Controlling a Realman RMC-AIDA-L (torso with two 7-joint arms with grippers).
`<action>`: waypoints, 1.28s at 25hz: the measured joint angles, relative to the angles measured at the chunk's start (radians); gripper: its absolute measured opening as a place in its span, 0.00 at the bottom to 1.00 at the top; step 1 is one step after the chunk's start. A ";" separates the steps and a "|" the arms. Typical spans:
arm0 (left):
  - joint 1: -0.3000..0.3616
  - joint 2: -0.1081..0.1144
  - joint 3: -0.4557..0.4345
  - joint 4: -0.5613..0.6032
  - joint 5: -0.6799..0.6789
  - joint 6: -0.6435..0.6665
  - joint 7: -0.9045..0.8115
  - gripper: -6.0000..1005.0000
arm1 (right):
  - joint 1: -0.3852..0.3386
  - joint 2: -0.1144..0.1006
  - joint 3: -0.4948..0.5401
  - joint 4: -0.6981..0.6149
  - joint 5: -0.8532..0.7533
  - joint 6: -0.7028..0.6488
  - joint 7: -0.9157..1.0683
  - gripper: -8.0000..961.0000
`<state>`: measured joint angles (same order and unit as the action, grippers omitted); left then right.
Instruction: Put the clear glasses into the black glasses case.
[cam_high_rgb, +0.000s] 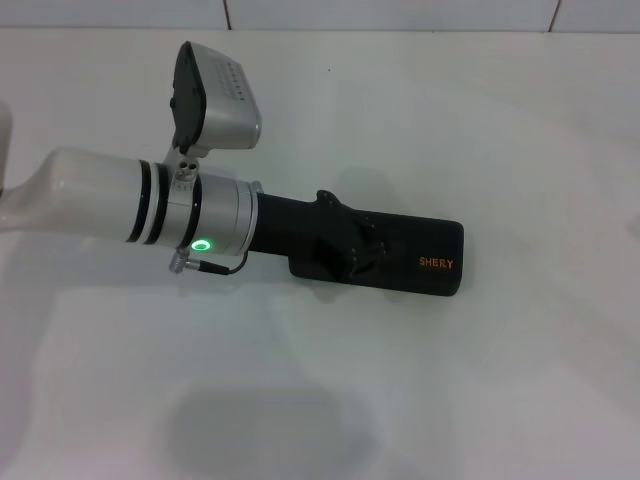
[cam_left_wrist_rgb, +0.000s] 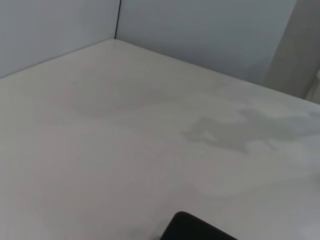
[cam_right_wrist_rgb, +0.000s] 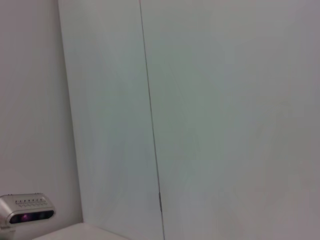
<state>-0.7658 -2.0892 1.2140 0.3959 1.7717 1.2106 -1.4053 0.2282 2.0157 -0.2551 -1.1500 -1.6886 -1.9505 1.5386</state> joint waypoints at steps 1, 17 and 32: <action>0.002 0.000 0.000 0.000 -0.001 0.002 0.001 0.22 | 0.000 0.000 0.003 0.003 0.000 -0.004 0.000 0.11; 0.221 0.028 -0.011 0.437 -0.288 0.430 -0.146 0.23 | 0.004 -0.007 -0.060 0.091 -0.033 -0.119 -0.013 0.11; 0.355 0.092 -0.111 0.442 -0.338 0.672 -0.129 0.46 | 0.167 0.005 -0.441 0.387 0.034 -0.144 -0.146 0.56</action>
<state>-0.4111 -1.9972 1.1026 0.8375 1.4332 1.8829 -1.5340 0.3955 2.0208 -0.6965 -0.7629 -1.6543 -2.0946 1.3922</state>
